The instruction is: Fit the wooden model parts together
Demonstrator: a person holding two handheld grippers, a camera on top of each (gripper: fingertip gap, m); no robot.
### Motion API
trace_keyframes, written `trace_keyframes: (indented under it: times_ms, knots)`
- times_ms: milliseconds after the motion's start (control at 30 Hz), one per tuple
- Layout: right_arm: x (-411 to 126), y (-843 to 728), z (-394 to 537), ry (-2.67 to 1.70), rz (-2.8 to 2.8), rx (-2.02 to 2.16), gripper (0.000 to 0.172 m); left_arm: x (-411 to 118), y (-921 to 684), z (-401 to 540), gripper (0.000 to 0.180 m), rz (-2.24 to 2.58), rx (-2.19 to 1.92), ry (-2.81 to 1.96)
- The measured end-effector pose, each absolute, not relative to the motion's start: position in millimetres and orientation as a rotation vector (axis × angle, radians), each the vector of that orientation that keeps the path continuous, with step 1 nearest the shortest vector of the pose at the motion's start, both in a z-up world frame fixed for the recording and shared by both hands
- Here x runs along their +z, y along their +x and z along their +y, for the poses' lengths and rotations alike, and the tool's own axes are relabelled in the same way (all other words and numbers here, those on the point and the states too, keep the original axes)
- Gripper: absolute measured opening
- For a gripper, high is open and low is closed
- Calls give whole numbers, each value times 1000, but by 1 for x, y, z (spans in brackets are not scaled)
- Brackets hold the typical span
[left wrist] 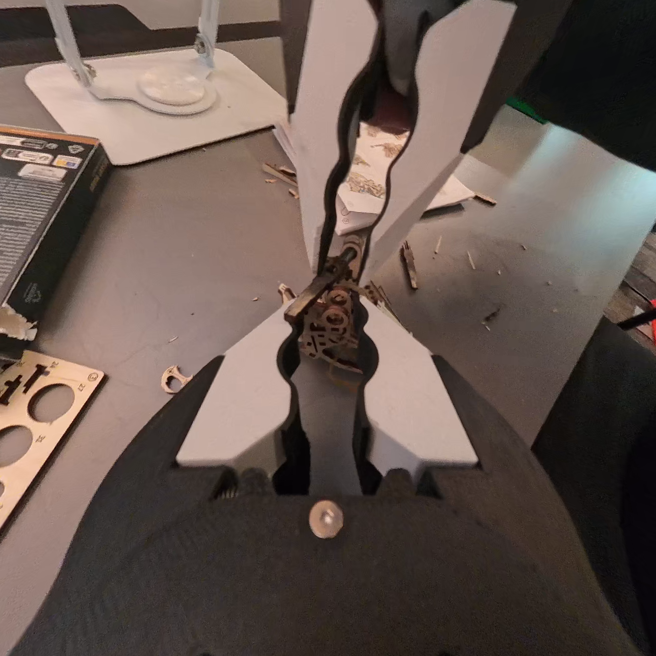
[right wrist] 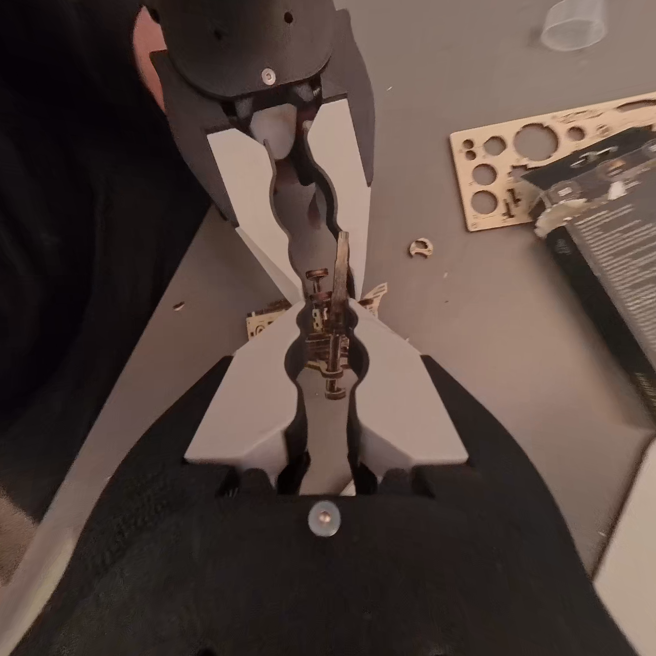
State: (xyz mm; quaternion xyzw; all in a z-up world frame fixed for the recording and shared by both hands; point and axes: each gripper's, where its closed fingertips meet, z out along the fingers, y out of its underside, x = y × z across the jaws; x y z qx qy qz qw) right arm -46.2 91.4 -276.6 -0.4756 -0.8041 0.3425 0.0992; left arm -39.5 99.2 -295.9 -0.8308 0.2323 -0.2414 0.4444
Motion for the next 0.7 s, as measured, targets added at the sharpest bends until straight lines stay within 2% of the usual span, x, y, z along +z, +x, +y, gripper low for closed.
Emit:
trace_keyframes:
  times_ms: [33, 233, 467, 633, 700]
  knots:
    - [-277, -45, 91, -1443, -2399, 1076, 15, -297, -38, 99, 25, 592, -613, -2070]
    - [-283, -39, 91, -1522, -2495, 1287, 1, -300, -33, 96, 24, 682, -733, -2101]
    - [-277, -33, 89, -1506, -2496, 1450, 0, -300, -35, 97, 24, 741, -771, -2102]
    - [-278, -36, 90, -1510, -2460, 1423, 0, -301, -37, 99, 24, 756, -811, -2108]
    - [-279, -35, 89, -1497, -2479, 1394, 17, -301, -38, 99, 24, 757, -829, -2110]
